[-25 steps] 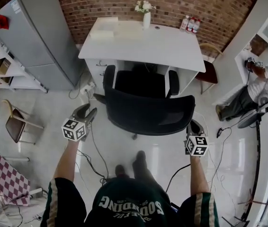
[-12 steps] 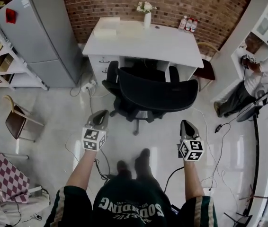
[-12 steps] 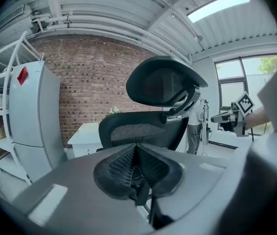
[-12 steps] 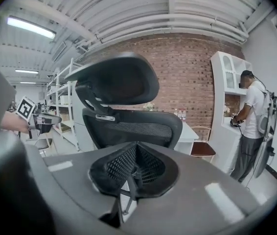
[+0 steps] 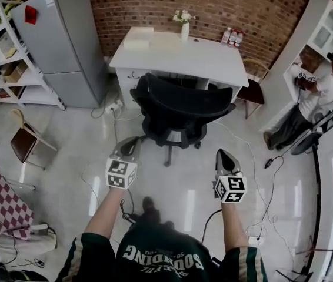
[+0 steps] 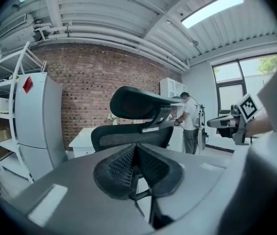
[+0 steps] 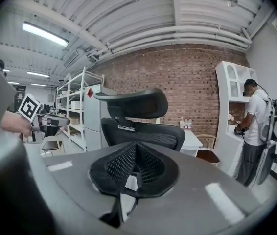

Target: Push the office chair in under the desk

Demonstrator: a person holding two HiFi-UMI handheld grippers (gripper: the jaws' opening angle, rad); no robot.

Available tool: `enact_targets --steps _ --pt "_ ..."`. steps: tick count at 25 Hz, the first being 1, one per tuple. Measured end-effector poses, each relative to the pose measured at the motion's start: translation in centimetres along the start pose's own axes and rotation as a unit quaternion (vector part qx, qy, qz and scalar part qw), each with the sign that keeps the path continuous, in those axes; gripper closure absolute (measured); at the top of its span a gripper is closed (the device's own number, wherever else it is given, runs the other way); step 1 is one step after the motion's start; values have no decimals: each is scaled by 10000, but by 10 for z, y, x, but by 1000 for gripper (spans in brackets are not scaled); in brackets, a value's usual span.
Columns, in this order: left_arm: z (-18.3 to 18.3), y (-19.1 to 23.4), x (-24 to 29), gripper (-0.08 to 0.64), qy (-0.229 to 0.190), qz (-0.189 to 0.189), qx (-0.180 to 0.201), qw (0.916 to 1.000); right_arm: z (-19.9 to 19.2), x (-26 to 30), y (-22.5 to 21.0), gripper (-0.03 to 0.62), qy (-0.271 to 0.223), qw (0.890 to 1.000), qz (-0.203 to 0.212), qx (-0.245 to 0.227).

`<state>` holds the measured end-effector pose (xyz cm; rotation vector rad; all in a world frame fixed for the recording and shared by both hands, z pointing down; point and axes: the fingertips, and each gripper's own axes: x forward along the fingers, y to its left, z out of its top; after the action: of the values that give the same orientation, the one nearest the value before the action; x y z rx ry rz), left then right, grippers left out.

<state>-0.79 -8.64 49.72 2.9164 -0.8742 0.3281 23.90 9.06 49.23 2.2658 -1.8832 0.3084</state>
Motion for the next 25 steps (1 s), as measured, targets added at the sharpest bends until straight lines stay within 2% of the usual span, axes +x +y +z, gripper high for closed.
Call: enact_targets --steps 11,25 --pt "3 -53 -66 549 -20 43 27 10000 7 -82 7 594 -191 9998 53 -52" --pt "14 -61 -68 549 -58 42 19 10000 18 -83 9 594 -247 9996 96 -21"
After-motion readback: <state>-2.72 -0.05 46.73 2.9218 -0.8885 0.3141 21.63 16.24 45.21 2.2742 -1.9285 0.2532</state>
